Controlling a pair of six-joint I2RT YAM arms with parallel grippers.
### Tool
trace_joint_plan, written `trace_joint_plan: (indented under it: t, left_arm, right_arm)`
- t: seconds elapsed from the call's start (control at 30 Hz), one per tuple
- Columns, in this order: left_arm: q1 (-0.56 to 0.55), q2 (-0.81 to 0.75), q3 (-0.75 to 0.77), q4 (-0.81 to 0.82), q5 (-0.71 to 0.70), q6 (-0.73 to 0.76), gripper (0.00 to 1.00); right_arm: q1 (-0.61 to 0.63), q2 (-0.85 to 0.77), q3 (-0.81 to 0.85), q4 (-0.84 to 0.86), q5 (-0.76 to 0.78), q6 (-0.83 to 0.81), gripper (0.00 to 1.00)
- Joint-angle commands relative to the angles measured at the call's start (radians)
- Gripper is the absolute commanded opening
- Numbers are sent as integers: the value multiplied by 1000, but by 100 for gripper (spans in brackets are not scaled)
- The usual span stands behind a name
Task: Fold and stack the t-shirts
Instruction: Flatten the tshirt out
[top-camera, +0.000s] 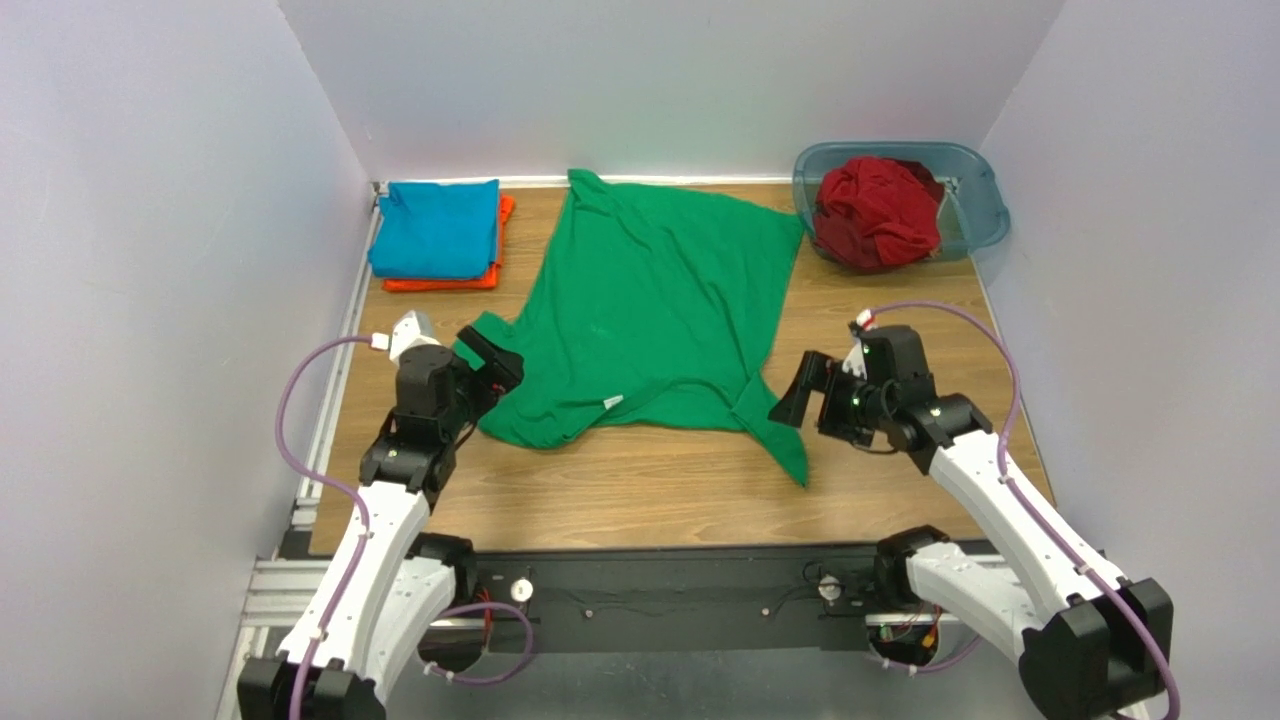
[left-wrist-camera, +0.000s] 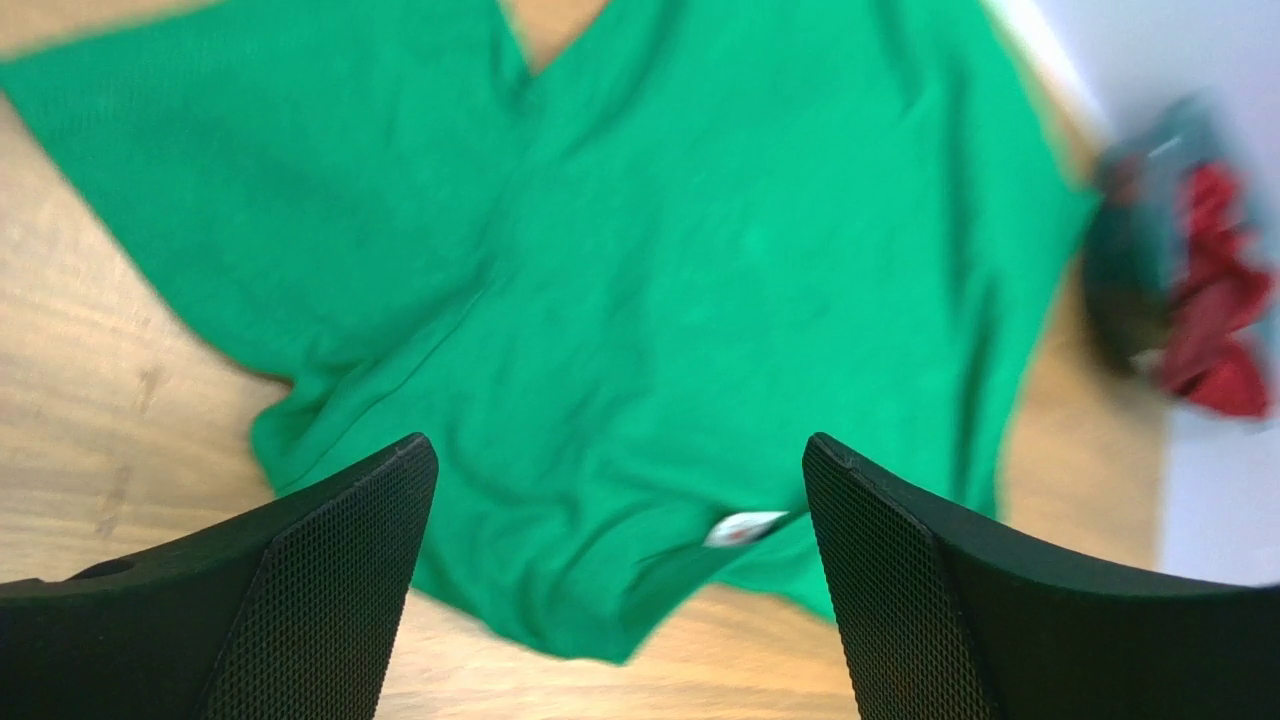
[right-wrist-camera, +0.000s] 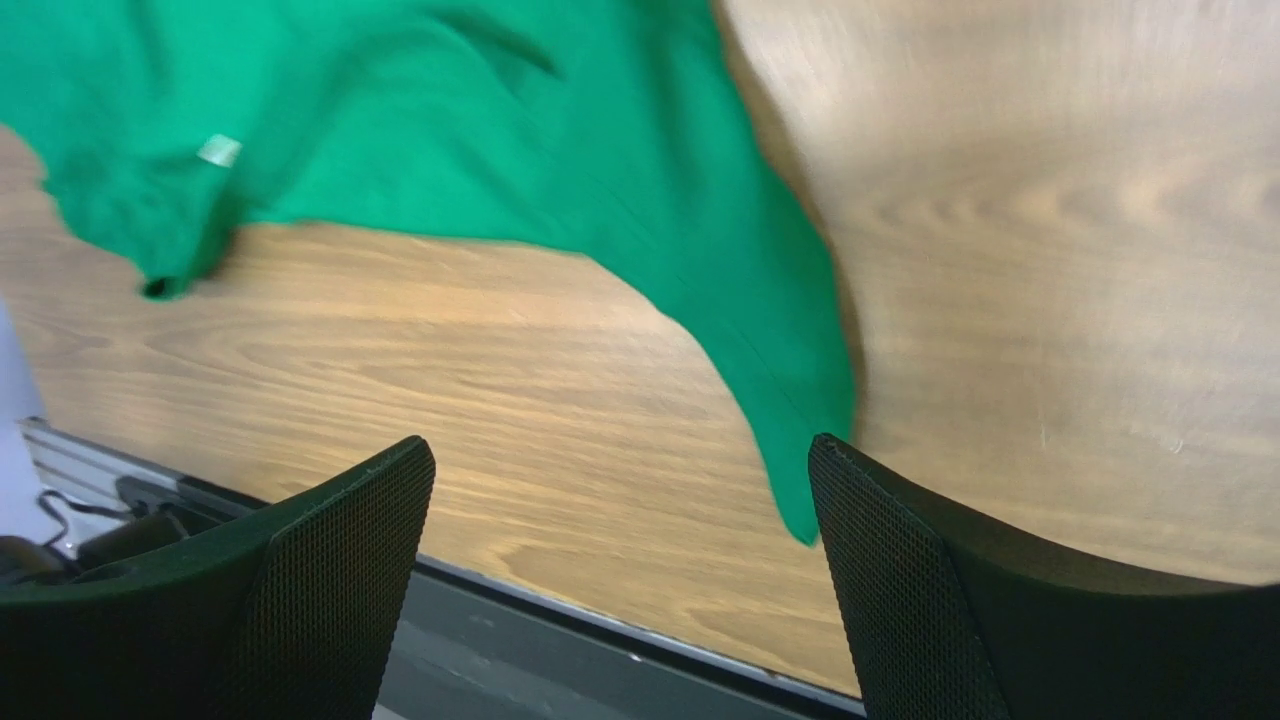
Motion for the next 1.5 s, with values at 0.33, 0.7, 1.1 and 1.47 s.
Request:
trace_joint_plan:
  t: [0.33, 0.7, 1.1, 1.47]
  left_arm:
    - [-5, 298, 170, 248, 200, 90, 98]
    - [15, 682, 196, 375, 269, 128, 98]
    - [41, 767, 184, 357, 222, 143, 98]
    - [52, 767, 173, 335, 174, 140, 98]
  right_arm:
    - [156, 531, 420, 219, -204, -325, 100]
    - [238, 958, 680, 190, -326, -772, 100]
    - [305, 1068, 689, 125, -275, -800, 97]
    - [374, 960, 590, 131, -179, -720, 25]
